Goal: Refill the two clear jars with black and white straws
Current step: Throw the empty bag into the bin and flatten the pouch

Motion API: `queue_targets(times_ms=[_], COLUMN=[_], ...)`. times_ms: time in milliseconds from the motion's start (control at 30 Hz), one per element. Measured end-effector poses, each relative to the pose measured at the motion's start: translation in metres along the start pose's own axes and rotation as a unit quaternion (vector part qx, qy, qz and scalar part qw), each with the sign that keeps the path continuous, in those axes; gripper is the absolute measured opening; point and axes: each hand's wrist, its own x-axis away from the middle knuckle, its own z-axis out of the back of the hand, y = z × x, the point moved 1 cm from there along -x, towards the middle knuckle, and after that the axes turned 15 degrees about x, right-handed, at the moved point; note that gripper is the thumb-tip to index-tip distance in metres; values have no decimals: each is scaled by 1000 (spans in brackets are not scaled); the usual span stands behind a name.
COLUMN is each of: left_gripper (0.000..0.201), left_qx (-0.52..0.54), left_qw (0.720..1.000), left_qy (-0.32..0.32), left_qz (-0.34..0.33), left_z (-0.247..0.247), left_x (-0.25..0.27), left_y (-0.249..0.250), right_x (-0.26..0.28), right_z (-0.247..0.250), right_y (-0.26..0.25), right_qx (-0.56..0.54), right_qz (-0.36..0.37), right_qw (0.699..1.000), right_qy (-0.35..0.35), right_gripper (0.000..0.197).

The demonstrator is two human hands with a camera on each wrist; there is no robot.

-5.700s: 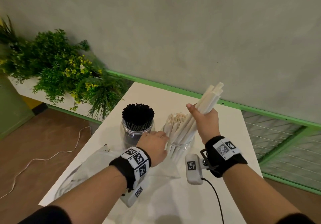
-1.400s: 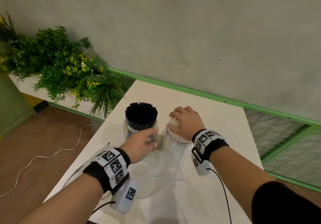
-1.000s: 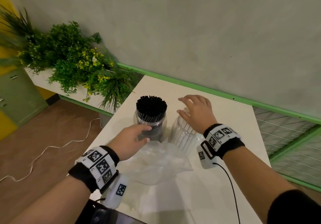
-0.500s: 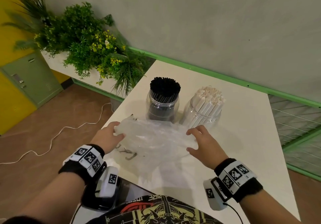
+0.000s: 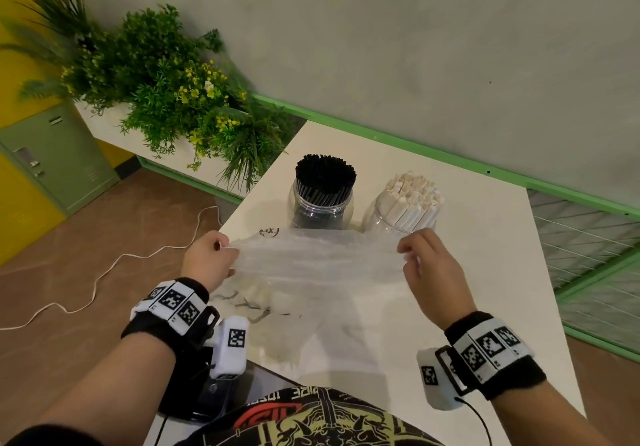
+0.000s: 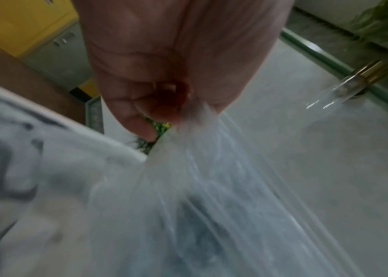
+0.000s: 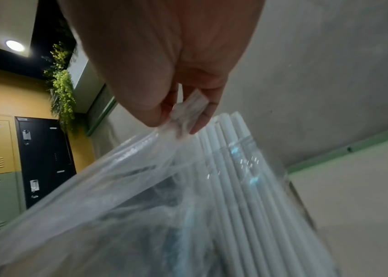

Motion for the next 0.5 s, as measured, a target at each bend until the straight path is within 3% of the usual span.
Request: queue_targets(times_ms=[133, 267, 300, 400, 433, 500], left_gripper=[27, 31, 32, 35, 36, 35], left_qx=[-125, -99, -82, -36, -26, 5], left_qw=[987, 987, 987, 981, 977, 966], left_qy=[16, -24, -36, -92, -114, -156], left_qz=[-97, -127, -135, -166, -180, -204], left_z=[4, -5, -10, -30, -38, -50], left_x=[5, 20, 26, 46, 53, 63], left_y=[29, 60, 68, 87, 93, 103], right_x=[-8, -14, -12, -8, -8, -16], right_z=[21, 34, 37, 30, 23, 9], right_y=[4, -1, -8, -48, -61, -69], right_qx=[83, 126, 149, 139, 142, 133], right_qz=[13, -1, 5, 87, 102, 78], right_qw=[996, 991, 988, 986, 982, 983], right_qy=[16, 42, 42, -34, -67, -104], right_gripper=[32, 19, 29, 97, 108, 102])
